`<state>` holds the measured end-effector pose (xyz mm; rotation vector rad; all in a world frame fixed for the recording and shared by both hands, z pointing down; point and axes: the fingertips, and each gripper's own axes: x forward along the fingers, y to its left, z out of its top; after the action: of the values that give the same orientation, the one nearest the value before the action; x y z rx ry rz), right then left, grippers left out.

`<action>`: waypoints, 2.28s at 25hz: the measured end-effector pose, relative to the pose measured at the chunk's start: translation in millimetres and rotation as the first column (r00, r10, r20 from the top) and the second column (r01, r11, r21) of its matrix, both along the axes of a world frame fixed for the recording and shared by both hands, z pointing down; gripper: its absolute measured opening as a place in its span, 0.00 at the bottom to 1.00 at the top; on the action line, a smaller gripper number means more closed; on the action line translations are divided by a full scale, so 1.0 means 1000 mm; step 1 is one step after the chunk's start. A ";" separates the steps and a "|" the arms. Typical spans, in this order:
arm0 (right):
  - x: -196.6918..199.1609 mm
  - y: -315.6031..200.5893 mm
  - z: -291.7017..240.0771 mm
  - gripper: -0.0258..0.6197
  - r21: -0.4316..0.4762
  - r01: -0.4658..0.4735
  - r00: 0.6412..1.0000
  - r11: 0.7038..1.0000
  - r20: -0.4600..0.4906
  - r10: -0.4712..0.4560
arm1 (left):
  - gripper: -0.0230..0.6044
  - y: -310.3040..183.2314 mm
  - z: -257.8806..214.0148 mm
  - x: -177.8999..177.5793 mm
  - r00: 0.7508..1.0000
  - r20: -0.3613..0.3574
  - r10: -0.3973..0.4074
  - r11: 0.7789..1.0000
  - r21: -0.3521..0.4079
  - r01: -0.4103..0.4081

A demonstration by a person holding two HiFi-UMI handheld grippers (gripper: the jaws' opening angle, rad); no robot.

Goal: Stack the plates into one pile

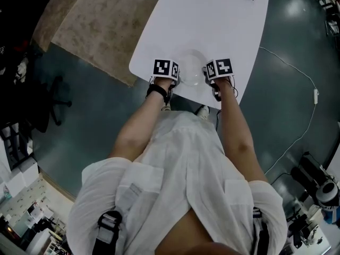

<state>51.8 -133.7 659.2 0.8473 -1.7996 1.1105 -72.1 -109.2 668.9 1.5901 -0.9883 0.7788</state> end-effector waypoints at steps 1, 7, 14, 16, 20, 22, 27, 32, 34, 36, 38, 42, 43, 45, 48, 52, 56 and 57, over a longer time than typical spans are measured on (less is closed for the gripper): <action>0.004 0.003 0.001 0.18 -0.006 -0.002 1.000 1.000 -0.001 0.002 | 0.14 0.002 0.001 0.004 1.000 0.001 0.004 1.000 -0.004 -0.004; 0.013 0.007 0.004 0.18 -0.006 0.003 1.000 1.000 -0.009 -0.003 | 0.14 0.006 0.007 0.012 1.000 0.006 0.003 1.000 -0.010 -0.003; 0.017 0.012 0.005 0.20 0.007 0.031 0.999 0.999 -0.044 -0.031 | 0.20 0.005 0.005 0.017 1.000 0.025 0.006 1.000 0.009 -0.007; 0.018 0.013 0.005 0.21 0.017 0.037 0.998 0.999 -0.055 -0.036 | 0.21 0.004 0.003 0.017 1.000 0.028 0.013 1.000 0.017 -0.013; 0.019 0.011 0.000 0.21 0.034 0.039 0.998 0.999 -0.054 -0.038 | 0.26 0.001 -0.001 0.017 0.999 0.041 0.032 0.999 0.041 -0.033; 0.020 0.010 -0.002 0.21 0.043 0.042 0.998 0.998 -0.053 -0.040 | 0.27 -0.002 -0.004 0.017 0.997 0.056 0.049 0.997 0.059 -0.052; 0.018 0.008 -0.013 0.21 0.086 0.058 0.997 0.995 -0.046 -0.054 | 0.27 -0.013 -0.023 0.014 0.998 0.047 0.043 0.991 0.123 -0.048; 0.027 0.004 -0.034 0.21 0.161 0.053 0.999 0.986 -0.014 -0.051 | 0.27 -0.030 -0.056 0.008 1.000 0.005 0.012 0.969 0.246 -0.013; 0.032 0.001 -0.046 0.21 0.201 0.043 0.999 0.979 0.005 -0.045 | 0.26 -0.039 -0.074 0.001 1.000 -0.020 -0.013 0.953 0.302 0.018; 0.040 -0.001 -0.060 0.20 0.251 0.030 0.999 0.968 0.026 -0.038 | 0.25 -0.044 -0.093 -0.005 0.999 -0.043 -0.032 0.933 0.357 0.045; 0.046 -0.004 -0.077 0.19 0.312 0.010 0.998 0.950 0.051 -0.027 | 0.24 -0.049 -0.112 -0.012 0.997 -0.060 -0.045 0.907 0.416 0.066; 0.057 -0.013 -0.120 0.18 0.454 -0.033 0.993 0.890 0.116 -0.022 | 0.20 -0.058 -0.152 -0.023 0.993 -0.093 -0.068 0.842 0.529 0.107; 0.060 -0.014 -0.132 0.18 0.488 -0.050 0.989 0.871 0.145 -0.025 | 0.18 -0.059 -0.159 -0.024 0.992 -0.106 -0.073 0.828 0.548 0.120; 0.065 -0.017 -0.158 0.18 0.553 -0.101 0.974 0.827 0.222 -0.030 | 0.16 -0.061 -0.176 -0.023 0.987 -0.144 -0.072 0.796 0.588 0.144; 0.072 -0.021 -0.198 0.18 0.642 -0.168 0.948 0.748 0.313 -0.056 | 0.14 -0.066 -0.208 -0.020 0.984 -0.173 -0.047 0.724 0.672 0.153; 0.083 -0.021 -0.253 0.18 0.783 -0.189 0.934 0.593 0.330 -0.137 | 0.13 -0.068 -0.261 -0.018 0.991 -0.133 0.003 0.547 0.830 0.109; 0.107 -0.020 -0.294 0.11 0.853 -0.234 0.935 0.467 0.329 -0.132 | 0.13 -0.061 -0.307 -0.020 0.997 -0.065 0.046 0.358 0.933 0.044; 0.114 -0.019 -0.300 0.10 0.862 -0.240 0.936 0.446 0.327 -0.128 | 0.13 -0.059 -0.314 -0.022 0.997 -0.056 0.046 0.329 0.944 0.038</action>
<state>165.6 -153.1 358.8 1.3789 -2.7477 0.2001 -94.4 -168.4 354.5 2.6082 -1.5303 0.0096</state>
